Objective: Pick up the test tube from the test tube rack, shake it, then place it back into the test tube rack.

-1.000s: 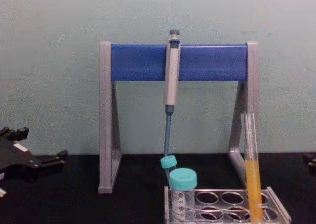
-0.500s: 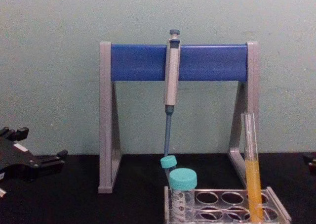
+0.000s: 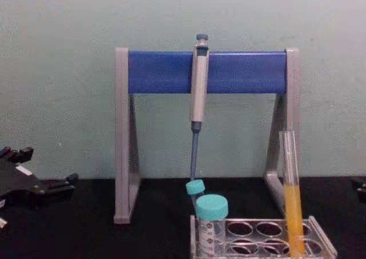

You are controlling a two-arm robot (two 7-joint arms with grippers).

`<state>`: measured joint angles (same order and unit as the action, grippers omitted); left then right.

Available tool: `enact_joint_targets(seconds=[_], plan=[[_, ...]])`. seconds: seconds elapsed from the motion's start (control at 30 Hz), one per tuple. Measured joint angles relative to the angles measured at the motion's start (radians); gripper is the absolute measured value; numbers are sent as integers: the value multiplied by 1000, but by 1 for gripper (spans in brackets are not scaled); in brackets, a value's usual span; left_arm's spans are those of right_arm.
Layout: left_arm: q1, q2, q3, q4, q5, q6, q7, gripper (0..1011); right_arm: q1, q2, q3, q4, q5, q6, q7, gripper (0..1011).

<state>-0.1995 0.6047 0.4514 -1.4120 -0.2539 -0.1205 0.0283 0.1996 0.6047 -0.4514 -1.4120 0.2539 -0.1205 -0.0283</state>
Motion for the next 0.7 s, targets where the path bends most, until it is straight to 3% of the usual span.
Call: enact_joint_targets(seconds=[0.47,0.7], plan=[[0,0,0,0,0,0,0,1001,-9,-3,13,-6,1,1,17,1000],[0,0,0,0,0,0,0,1002,-50,6,39,-55,45,26,67,1000]])
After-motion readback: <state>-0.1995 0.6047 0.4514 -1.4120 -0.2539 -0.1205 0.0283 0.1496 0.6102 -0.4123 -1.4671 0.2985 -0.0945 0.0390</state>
